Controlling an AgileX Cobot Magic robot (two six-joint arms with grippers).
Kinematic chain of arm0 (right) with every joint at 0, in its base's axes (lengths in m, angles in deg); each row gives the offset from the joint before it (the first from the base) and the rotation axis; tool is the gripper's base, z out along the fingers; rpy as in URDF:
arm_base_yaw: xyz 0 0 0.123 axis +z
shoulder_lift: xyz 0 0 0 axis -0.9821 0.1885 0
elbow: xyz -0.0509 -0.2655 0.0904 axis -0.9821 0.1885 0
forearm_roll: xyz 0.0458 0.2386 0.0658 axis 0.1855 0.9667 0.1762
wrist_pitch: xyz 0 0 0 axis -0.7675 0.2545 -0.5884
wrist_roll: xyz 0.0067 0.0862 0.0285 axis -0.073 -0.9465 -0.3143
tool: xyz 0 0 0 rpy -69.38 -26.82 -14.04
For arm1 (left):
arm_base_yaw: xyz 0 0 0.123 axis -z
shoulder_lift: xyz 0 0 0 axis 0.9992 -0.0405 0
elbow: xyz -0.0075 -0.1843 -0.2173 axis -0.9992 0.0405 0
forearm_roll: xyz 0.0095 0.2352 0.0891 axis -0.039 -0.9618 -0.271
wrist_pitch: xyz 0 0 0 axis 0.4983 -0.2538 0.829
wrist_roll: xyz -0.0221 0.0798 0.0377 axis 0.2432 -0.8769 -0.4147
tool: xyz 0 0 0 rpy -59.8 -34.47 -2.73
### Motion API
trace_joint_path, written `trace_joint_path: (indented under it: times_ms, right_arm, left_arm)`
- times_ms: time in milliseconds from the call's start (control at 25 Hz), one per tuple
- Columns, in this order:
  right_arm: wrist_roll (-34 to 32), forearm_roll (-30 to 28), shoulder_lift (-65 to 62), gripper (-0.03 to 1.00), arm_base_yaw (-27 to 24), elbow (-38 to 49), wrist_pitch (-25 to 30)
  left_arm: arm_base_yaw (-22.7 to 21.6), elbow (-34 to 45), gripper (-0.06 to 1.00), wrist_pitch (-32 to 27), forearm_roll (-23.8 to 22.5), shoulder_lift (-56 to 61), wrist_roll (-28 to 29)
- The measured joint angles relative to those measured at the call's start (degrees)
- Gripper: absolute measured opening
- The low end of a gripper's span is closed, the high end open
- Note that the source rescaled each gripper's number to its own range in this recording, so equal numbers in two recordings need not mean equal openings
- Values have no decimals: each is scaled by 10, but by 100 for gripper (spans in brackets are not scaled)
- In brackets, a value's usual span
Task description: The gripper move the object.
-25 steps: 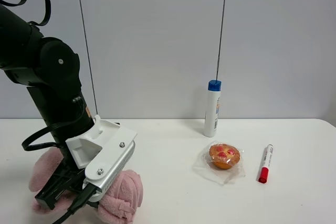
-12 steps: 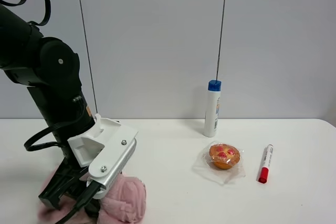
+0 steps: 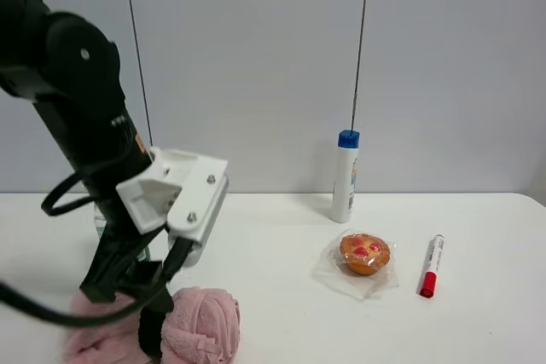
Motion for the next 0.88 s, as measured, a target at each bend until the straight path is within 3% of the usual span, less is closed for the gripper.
trace_joint_path:
  times_ms: [160,440,600,720,880]
  right_arm:
    - [0,0,0,100,0,0,0]
    - [0,0,0,100,0,0,0]
    - [0,0,0,100,0,0,0]
    - [0,0,0,100,0,0,0]
    - [0,0,0,100,0,0,0]
  left_arm:
    - [0,-64,58,-55,-35,56,150]
    - [-11,-250,58,-227,-190,140,479]
    - [-50,-342,58,-322,-225,172,589]
    - [-96,-361,58,-330,-222,211,648]
    - [-185,-359,58,-336,-209,278,667]
